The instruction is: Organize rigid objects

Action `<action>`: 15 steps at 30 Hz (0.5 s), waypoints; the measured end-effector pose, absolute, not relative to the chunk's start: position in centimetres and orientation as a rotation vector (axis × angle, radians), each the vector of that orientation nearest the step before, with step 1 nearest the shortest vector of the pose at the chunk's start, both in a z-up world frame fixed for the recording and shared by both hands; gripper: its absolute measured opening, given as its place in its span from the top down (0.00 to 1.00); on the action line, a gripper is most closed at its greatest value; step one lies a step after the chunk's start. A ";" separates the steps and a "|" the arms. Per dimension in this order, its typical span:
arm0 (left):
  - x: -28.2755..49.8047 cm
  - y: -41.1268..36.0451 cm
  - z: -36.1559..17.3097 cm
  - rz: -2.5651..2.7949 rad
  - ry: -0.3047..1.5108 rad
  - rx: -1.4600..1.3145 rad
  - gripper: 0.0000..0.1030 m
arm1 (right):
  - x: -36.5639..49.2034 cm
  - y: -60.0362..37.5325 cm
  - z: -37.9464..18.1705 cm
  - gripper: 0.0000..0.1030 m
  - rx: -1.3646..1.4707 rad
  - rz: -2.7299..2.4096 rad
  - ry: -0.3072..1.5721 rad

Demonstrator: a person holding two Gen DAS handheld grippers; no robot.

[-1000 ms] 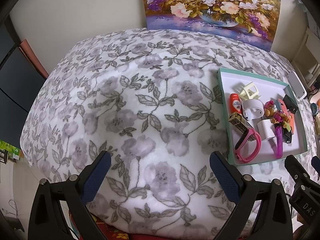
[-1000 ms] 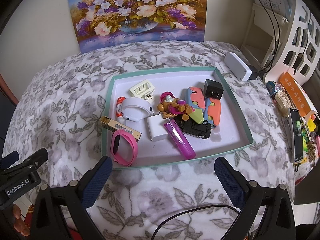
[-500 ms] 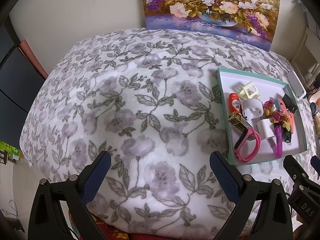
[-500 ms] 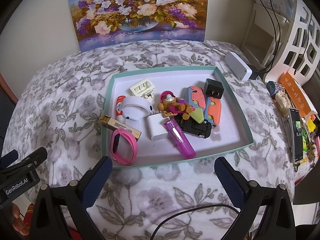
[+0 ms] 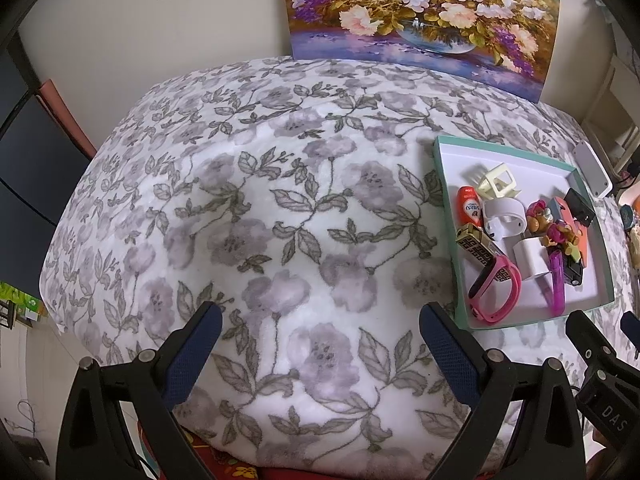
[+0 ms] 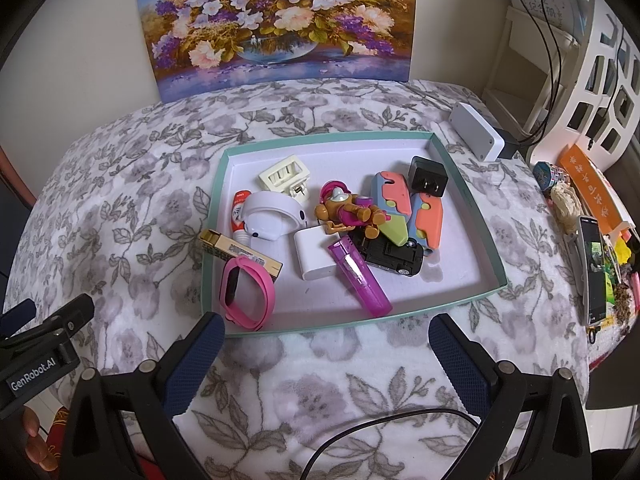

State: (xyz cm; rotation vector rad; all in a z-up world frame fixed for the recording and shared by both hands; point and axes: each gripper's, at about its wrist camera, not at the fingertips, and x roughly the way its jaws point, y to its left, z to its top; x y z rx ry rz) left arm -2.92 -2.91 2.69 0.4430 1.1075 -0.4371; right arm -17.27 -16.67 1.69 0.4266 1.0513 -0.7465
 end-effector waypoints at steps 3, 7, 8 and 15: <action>-2.9 -2.9 2.7 -0.439 1.107 0.444 0.04 | -17.3 -16.7 1.7 0.00 0.427 -0.746 1.052; -2.9 -2.9 2.7 -0.438 1.107 0.443 0.04 | -17.3 -16.6 1.5 0.00 0.425 -0.744 1.055; -2.9 -2.9 2.7 -0.438 1.107 0.443 0.04 | -17.4 -16.6 1.5 0.00 0.425 -0.744 1.055; -3.1 -3.2 3.1 -0.443 1.091 0.443 0.04 | -17.3 -16.6 1.5 0.00 0.424 -0.743 1.056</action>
